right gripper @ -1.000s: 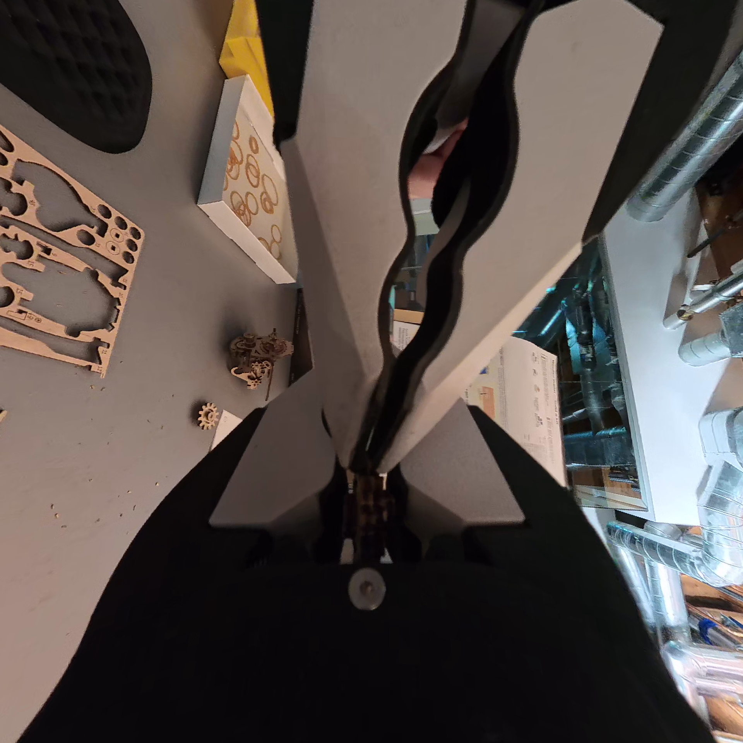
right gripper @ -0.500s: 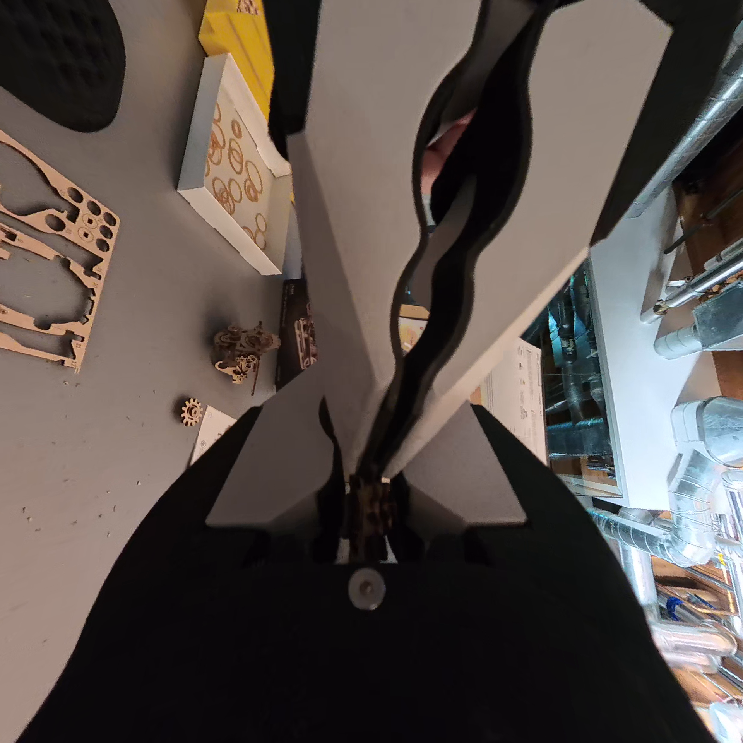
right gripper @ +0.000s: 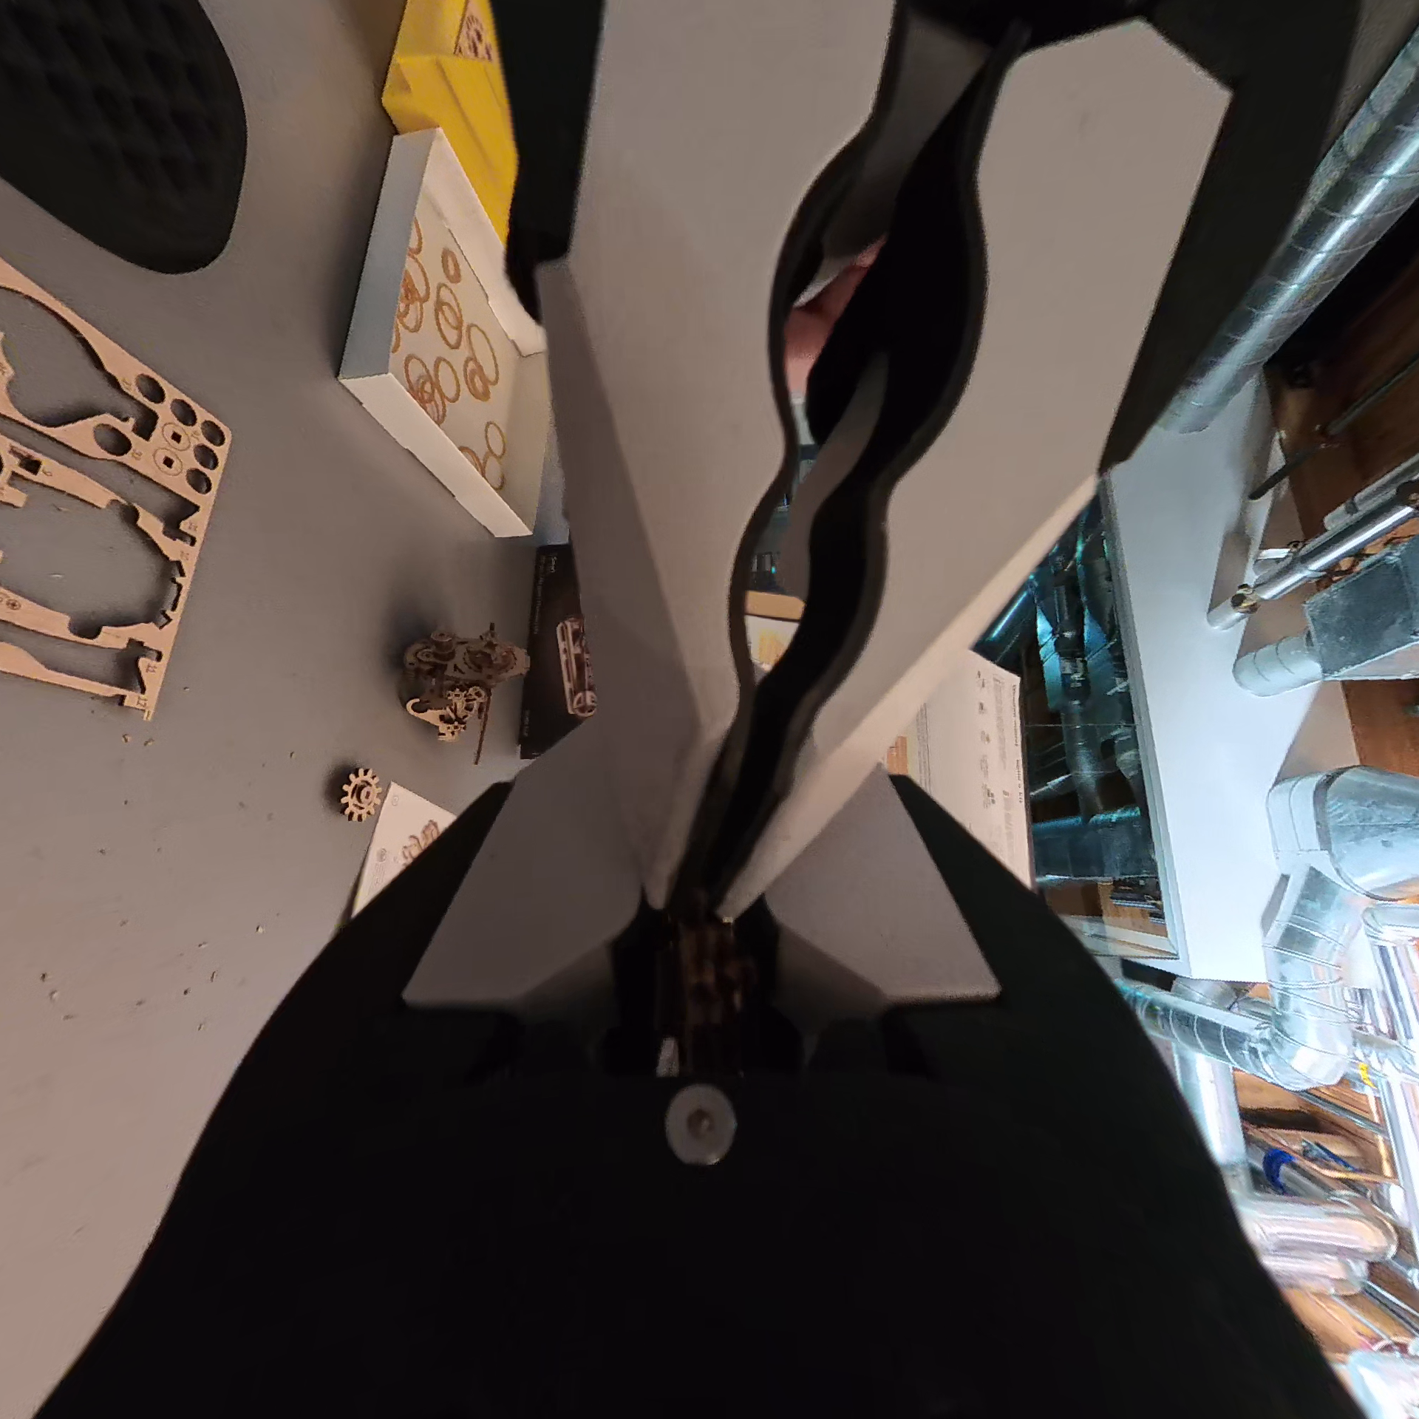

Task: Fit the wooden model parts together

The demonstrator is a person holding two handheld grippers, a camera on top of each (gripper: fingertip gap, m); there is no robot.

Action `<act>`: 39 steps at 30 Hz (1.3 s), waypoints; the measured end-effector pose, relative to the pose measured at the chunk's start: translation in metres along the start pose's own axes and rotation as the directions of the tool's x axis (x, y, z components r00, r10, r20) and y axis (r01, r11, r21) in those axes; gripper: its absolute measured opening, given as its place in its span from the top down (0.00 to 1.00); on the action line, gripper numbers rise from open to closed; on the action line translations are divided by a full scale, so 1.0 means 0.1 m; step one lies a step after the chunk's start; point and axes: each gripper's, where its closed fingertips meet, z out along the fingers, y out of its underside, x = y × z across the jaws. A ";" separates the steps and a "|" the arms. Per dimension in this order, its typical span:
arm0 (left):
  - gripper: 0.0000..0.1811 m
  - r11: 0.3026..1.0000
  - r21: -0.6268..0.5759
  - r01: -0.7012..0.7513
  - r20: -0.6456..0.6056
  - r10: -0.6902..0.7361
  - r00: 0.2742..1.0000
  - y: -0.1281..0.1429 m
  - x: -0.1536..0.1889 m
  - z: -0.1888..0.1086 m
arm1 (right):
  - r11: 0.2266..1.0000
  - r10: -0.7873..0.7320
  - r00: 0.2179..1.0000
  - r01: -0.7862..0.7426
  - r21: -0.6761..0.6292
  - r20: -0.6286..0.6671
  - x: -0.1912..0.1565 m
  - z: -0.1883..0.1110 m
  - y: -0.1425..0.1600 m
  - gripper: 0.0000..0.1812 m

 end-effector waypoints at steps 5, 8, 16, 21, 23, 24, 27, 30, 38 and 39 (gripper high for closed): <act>1.00 1.000 0.001 0.006 0.009 -0.006 1.000 0.00 -0.02 -0.02 | 1.000 0.007 0.999 -0.006 0.010 -0.042 0.05 0.02 -0.02 0.93; 1.00 1.000 -0.019 -0.002 0.005 0.002 1.000 0.04 -0.01 -0.01 | 0.999 -0.029 0.998 0.028 -0.020 -0.051 0.04 0.05 0.03 0.90; 1.00 1.000 -0.021 -0.008 -0.001 0.008 1.000 0.05 0.01 0.02 | 1.000 -0.020 1.000 0.020 -0.015 -0.012 -0.01 0.04 0.05 0.93; 1.00 1.000 -0.001 -0.004 0.014 0.004 1.000 0.00 -0.02 -0.01 | 1.000 0.015 1.000 -0.015 -0.007 -0.024 0.05 0.02 0.01 0.95; 1.00 1.000 0.000 0.002 0.033 -0.002 0.999 0.01 -0.06 -0.03 | 0.998 0.045 0.996 -0.042 0.035 -0.082 0.13 0.03 -0.03 0.92; 1.00 1.000 -0.001 0.003 0.045 -0.003 0.999 0.02 -0.09 -0.04 | 0.998 0.058 0.989 -0.054 0.031 -0.136 0.22 0.03 0.00 0.84; 1.00 1.000 0.015 0.007 0.082 -0.008 0.997 0.01 -0.17 -0.10 | 0.989 0.145 0.982 -0.148 -0.019 -0.123 0.28 0.03 0.17 0.72; 1.00 1.000 0.016 -0.010 0.117 0.008 0.993 0.00 -0.23 -0.16 | 0.986 0.163 0.984 -0.160 0.043 -0.069 0.24 -0.04 0.19 0.76; 1.00 0.976 0.032 0.213 0.050 -0.215 0.975 0.14 -0.28 -0.19 | 0.896 0.347 0.918 -0.385 0.223 0.189 0.14 -0.35 0.13 0.80; 1.00 0.973 0.046 0.226 0.027 -0.227 0.973 0.14 -0.25 -0.18 | 0.877 0.363 0.908 -0.409 0.251 0.211 0.16 -0.40 0.10 0.80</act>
